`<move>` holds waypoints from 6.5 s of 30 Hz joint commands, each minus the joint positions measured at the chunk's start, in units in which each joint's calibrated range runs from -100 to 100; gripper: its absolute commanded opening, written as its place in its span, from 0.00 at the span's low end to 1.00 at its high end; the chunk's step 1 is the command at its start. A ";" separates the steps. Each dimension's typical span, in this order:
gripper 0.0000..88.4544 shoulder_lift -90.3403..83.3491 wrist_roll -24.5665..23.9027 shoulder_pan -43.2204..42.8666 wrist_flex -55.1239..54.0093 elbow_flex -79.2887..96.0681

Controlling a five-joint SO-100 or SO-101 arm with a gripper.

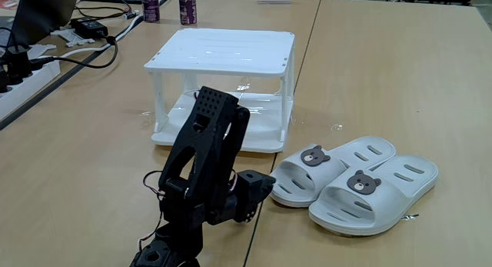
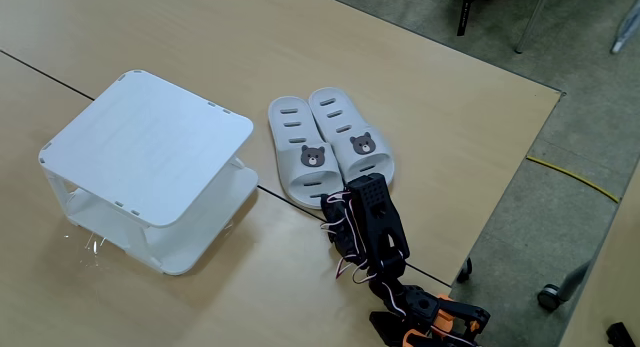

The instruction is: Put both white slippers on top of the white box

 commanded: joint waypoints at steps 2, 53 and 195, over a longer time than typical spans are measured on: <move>0.02 -0.35 0.42 0.92 -0.68 -3.93; 0.30 5.20 0.42 4.78 10.88 -40.56; 0.35 3.77 0.42 -33.13 118.82 -154.41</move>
